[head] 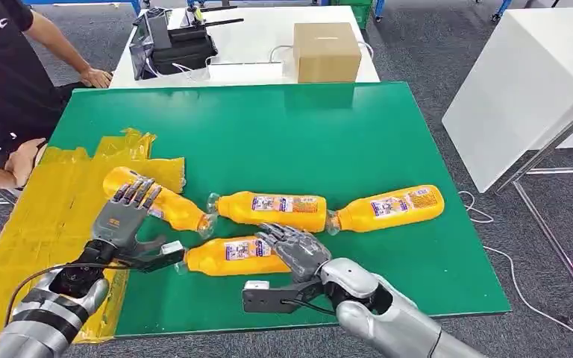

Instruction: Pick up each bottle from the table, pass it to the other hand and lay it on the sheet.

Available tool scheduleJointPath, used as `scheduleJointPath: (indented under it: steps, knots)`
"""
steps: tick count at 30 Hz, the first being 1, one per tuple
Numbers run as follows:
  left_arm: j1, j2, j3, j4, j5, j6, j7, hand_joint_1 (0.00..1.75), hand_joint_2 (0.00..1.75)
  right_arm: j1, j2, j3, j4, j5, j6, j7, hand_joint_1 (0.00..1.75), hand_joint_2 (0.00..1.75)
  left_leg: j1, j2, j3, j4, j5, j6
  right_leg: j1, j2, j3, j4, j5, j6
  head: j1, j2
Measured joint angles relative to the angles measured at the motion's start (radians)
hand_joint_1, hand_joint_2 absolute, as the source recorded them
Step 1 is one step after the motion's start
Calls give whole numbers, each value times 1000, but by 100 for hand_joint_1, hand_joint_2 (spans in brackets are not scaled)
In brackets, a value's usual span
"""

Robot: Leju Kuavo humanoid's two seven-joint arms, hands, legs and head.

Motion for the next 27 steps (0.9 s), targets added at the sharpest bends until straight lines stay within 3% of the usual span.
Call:
scheduleJointPath:
  steps: [18, 19, 20, 21, 27]
  knots:
    - [0, 6, -3, -5, 260, 53, -116, 0, 0, -94, 1, 99, 166, 64, 95, 24, 0, 175, 0, 0, 4, 0, 0, 0, 0, 0, 3, 0, 0, 0, 0, 0]
    - [3, 1, 6, -18, 318, 53, -137, 0, 0, -94, 4, 100, 181, 79, 95, 26, 9, 175, 0, 0, 5, 0, 0, 0, 0, 0, 4, 0, 0, 0, 0, 0]
    - [7, -6, 16, -35, 383, 52, -159, 0, 0, -94, 11, 101, 196, 98, 96, 31, 143, 175, 0, 0, 6, 0, 0, 0, 0, 0, 5, -1, 0, 0, -1, 0]
    - [10, -16, 28, -55, 453, 48, -179, 0, 0, -96, 21, 103, 215, 120, 96, 38, 175, 175, 0, 0, 6, 0, 0, 0, 0, 0, 6, -1, 0, 0, 0, 0]
    - [67, -77, 92, -225, 772, 19, -296, 0, 0, -105, 56, 108, 298, 184, 92, 18, 175, 175, 0, 2, 12, 0, -1, 0, 0, 1, 10, -1, 0, 0, 0, 0]
